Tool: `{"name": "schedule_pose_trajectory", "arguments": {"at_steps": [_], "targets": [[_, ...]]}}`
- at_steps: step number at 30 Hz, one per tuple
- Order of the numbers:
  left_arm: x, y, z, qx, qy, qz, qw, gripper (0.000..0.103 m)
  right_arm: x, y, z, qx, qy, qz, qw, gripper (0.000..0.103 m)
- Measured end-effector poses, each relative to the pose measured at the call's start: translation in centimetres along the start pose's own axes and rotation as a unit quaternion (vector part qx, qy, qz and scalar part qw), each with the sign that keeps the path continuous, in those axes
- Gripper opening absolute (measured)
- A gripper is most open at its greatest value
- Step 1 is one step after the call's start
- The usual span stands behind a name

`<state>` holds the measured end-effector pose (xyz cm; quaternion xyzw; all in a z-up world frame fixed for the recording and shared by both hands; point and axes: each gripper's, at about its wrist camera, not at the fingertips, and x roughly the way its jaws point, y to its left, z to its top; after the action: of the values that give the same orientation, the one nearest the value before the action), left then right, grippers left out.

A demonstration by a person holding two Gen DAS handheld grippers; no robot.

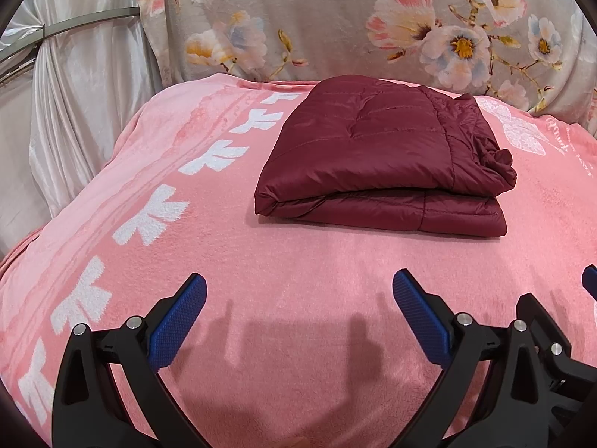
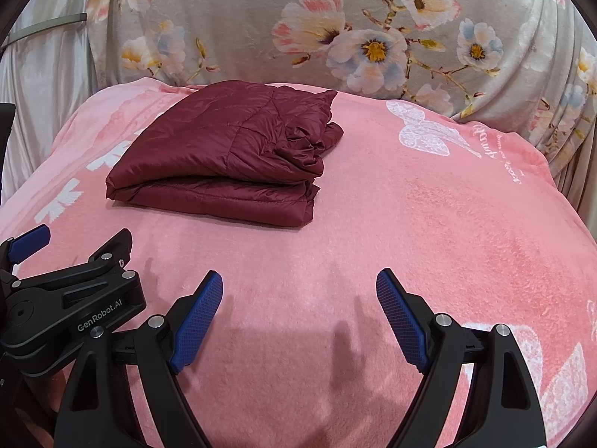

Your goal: Fold large clothes

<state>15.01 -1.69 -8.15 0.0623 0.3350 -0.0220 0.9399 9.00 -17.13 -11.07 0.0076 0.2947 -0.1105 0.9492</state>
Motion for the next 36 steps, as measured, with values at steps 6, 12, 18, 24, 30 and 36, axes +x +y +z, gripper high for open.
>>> {"name": "schedule_pose_trajectory", "arguments": {"at_steps": [6, 12, 18, 24, 30, 36], "targets": [[-0.04, -0.02, -0.03, 0.0, 0.0, 0.0, 1.0, 0.097, 0.01, -0.06, 0.0, 0.0, 0.0, 0.0, 1.0, 0.083], [-0.03, -0.03, -0.09, 0.0, 0.0, 0.001, 1.0, 0.096, 0.01, -0.05, -0.02, -0.001, 0.0, 0.0, 1.0, 0.083], [-0.12, -0.18, 0.07, 0.0, 0.002, -0.003, 1.0, 0.095, 0.02, -0.08, -0.04, -0.001, -0.001, 0.0, 1.0, 0.083], [-0.17, -0.28, 0.2, -0.001, 0.002, -0.003, 1.0, 0.096, 0.01, -0.17, -0.01, -0.001, -0.001, 0.0, 1.0, 0.083], [-0.17, -0.22, 0.14, -0.001, 0.001, -0.004, 1.0, 0.096, 0.01, -0.15, -0.03, -0.001, -0.001, 0.0, 1.0, 0.083], [-0.11, -0.14, 0.12, 0.0, -0.003, -0.002, 1.0, 0.095, 0.06, -0.2, 0.0, 0.0, -0.001, 0.0, 1.0, 0.083]]}}
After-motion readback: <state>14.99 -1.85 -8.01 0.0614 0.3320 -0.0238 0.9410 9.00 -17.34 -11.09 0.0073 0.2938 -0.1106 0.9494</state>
